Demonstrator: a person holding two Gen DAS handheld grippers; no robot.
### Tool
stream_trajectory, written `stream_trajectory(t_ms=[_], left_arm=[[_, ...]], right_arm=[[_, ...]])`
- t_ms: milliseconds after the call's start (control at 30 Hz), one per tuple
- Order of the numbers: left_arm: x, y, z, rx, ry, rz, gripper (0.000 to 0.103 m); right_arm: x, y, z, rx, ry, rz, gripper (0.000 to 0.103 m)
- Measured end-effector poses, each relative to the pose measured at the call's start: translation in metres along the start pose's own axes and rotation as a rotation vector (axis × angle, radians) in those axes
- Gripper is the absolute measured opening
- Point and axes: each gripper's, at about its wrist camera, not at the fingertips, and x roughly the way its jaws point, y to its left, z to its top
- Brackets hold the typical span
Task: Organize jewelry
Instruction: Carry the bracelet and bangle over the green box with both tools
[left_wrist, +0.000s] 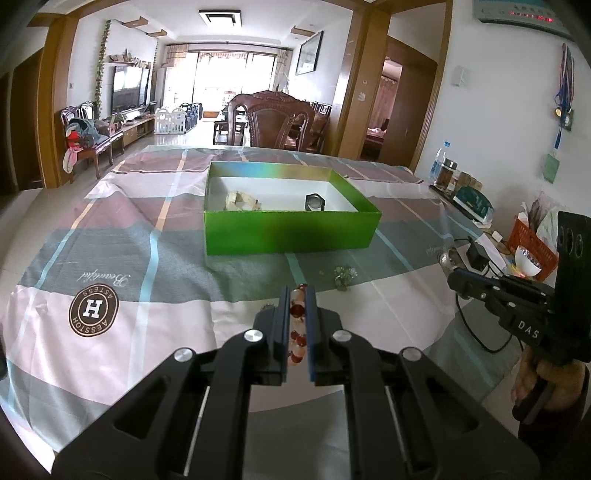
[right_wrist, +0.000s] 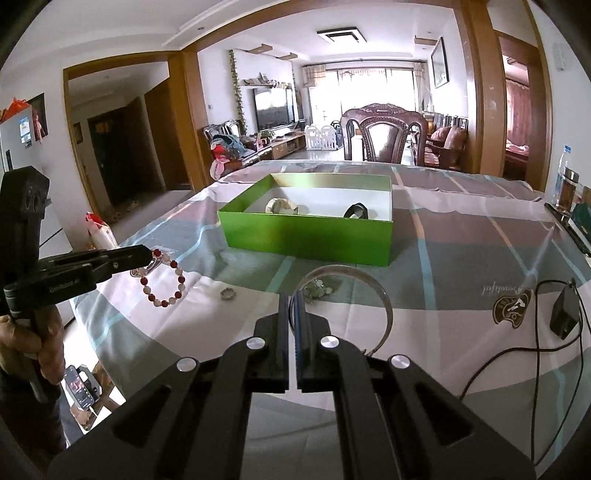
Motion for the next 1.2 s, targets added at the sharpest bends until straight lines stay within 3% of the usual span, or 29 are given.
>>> stream_trajectory(t_ms=[767, 900, 1000, 1200], left_arm=[[0.006, 0.000, 0.000, 0.010, 0.022, 0.018, 0.008], [0.012, -0.004, 0.032, 0.034, 0.003, -0.004, 0.008], [0.026, -0.007, 0.069, 0.066, -0.011, -0.003, 0.008], [0.104, -0.001, 0.161, 0.074, 0.030, 0.033, 0.008]], right_arm=[[0.002, 0.001, 0.005, 0.001, -0.003, 0.013, 0.003], [0.007, -0.003, 0.032, -0.008, -0.034, 0.033, 0.003], [0.022, -0.009, 0.072, -0.009, -0.070, 0.047, 0.003], [0.099, -0.035, 0.146, 0.087, -0.050, 0.125, 0.003]])
